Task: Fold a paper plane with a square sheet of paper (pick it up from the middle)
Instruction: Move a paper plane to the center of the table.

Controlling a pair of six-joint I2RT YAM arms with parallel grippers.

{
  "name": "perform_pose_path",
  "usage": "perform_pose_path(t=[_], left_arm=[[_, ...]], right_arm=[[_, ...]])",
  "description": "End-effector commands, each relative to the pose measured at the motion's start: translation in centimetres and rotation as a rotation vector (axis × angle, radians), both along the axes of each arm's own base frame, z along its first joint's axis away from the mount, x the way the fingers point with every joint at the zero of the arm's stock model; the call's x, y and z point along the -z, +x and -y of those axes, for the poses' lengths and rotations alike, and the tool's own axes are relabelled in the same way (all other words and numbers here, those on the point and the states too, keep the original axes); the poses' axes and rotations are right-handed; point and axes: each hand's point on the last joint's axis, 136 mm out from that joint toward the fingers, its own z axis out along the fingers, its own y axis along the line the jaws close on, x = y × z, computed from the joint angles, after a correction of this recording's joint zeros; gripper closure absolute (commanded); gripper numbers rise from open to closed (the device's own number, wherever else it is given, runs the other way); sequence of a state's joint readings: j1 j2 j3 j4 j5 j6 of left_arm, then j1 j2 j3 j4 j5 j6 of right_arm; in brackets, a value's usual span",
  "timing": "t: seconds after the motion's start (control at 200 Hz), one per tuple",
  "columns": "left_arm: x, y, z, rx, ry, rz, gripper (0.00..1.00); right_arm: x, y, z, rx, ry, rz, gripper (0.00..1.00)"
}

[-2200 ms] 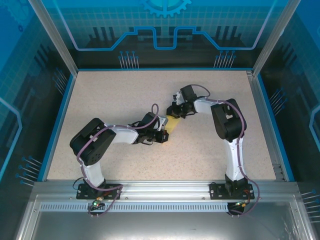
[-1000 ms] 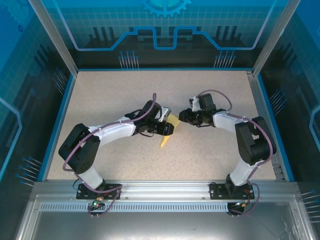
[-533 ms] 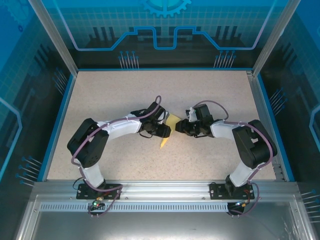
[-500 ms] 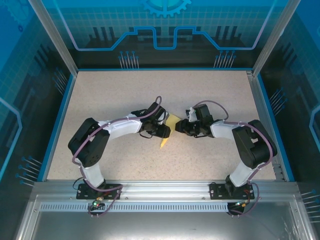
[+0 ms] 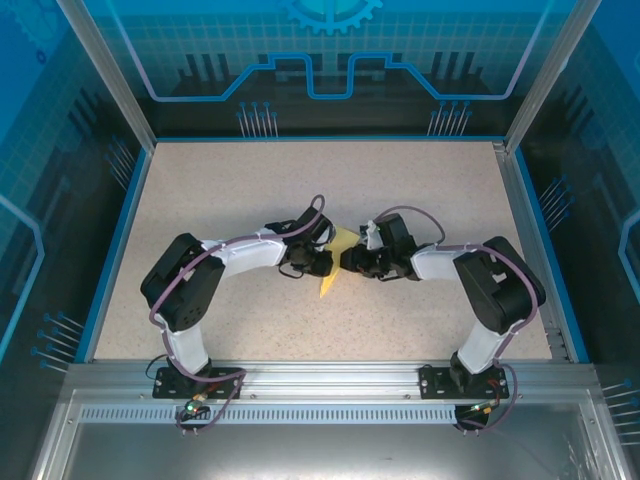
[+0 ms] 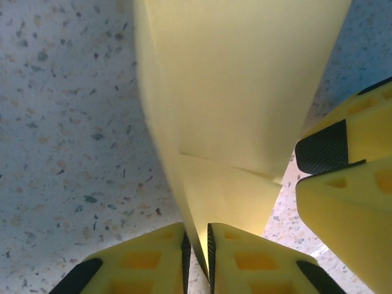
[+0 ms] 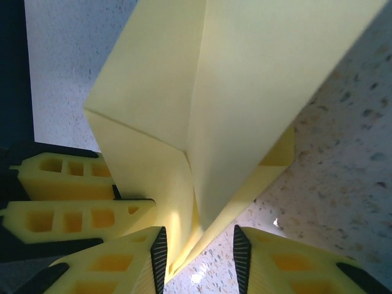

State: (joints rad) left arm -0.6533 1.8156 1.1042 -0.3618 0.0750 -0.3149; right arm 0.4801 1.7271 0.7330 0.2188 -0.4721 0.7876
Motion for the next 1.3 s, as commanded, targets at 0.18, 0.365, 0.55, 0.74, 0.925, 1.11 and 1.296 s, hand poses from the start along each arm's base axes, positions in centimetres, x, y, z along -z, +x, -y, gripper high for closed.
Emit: perform_pose_path(t=[0.18,0.365,0.55,0.74,0.925,1.11,1.296], left_arm=[[0.6,-0.8,-1.3,-0.026,-0.017,-0.033,0.87],[0.5,-0.9,-1.0,-0.027,-0.063,-0.042,0.87],[0.8,-1.1,-1.2,-0.039,-0.102,-0.058,0.87],[0.4,-1.1,-1.1,-0.056,-0.176,-0.071,0.87],[0.2,-1.3,-0.8,-0.068,-0.265,-0.104,0.86],[0.2,-1.4,-1.0,-0.083,-0.309,-0.123,0.86],[-0.2,-1.4,-1.0,-0.092,-0.358,-0.136,0.90]], right_arm=[[0.4,-0.2,-2.0,-0.035,0.001,-0.006,0.66],[-0.3,-0.2,-2.7,-0.043,-0.002,0.008,0.67],[-0.4,-0.3,-2.7,-0.043,-0.024,0.012,0.64],[-0.8,-0.3,-3.3,-0.046,-0.008,0.017,0.63],[-1.2,-0.6,-4.0,-0.053,0.006,0.018,0.63],[-1.5,-0.8,-4.4,-0.048,0.023,0.019,0.61],[-1.5,-0.9,-4.7,-0.045,0.014,0.019,0.60]])
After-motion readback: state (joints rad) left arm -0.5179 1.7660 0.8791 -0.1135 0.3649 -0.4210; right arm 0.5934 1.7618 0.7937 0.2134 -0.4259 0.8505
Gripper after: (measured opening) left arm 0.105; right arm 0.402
